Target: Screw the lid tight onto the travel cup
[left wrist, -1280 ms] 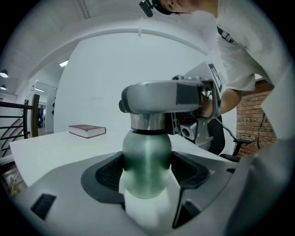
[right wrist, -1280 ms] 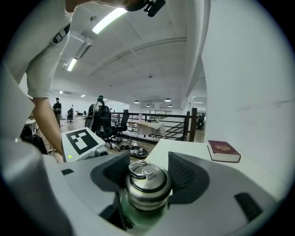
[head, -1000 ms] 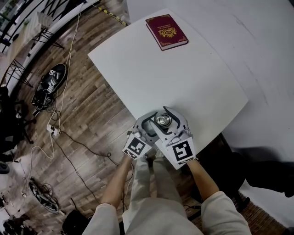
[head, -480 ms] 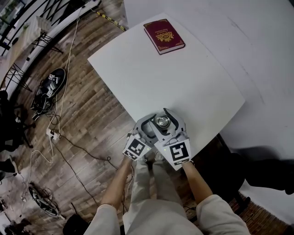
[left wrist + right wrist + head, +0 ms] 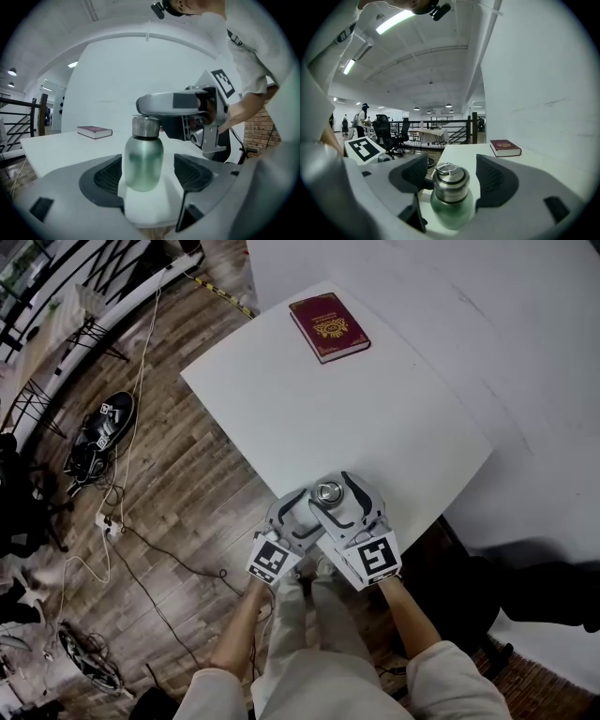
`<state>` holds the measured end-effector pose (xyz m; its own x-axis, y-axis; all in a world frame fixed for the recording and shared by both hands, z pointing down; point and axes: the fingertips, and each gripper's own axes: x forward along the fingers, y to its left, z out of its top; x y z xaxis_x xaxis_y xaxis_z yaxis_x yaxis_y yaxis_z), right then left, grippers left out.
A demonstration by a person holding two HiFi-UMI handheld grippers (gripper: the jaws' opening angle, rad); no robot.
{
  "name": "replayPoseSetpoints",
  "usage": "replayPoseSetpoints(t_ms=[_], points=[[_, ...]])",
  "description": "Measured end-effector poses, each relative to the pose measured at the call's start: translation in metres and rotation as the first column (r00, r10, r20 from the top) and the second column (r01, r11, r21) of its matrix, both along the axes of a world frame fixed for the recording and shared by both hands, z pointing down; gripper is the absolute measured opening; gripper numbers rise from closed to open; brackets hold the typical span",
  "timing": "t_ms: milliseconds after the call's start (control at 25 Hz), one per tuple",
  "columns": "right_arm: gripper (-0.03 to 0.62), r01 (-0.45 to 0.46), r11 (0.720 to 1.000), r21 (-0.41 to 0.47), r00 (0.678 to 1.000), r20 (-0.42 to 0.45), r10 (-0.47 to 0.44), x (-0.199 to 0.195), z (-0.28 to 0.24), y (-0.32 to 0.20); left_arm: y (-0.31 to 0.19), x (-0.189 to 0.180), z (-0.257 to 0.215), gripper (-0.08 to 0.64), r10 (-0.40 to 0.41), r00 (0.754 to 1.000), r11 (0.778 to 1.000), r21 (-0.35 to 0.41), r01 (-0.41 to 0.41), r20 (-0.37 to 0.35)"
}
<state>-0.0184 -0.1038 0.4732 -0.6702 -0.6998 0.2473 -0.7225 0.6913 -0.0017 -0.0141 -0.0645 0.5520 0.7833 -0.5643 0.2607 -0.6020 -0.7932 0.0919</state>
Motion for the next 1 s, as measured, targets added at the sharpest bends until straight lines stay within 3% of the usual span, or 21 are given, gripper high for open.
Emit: replayPoseSetpoints(t_ms=[440, 760, 1000], points=[[0.242, -0.127, 0.991, -0.042, 0.991, 0.033, 0.128, 0.060, -0.019, 0.045, 0.047, -0.063, -0.026, 0.325, -0.168, 0.986, 0.984, -0.050, 0.169, 0.013], [0.069, -0.164, 0.985, -0.048, 0.986, 0.020, 0.165, 0.080, -0.042, 0.077, 0.068, -0.078, -0.075, 0.085, -0.230, 0.973, 0.973, -0.013, 0.230, 0.006], [0.000, -0.174, 0.984, -0.043, 0.985, 0.010, 0.175, 0.087, -0.068, 0.093, 0.079, -0.081, -0.115, 0.014, -0.243, 0.970, 0.970, 0.000, 0.243, 0.000]])
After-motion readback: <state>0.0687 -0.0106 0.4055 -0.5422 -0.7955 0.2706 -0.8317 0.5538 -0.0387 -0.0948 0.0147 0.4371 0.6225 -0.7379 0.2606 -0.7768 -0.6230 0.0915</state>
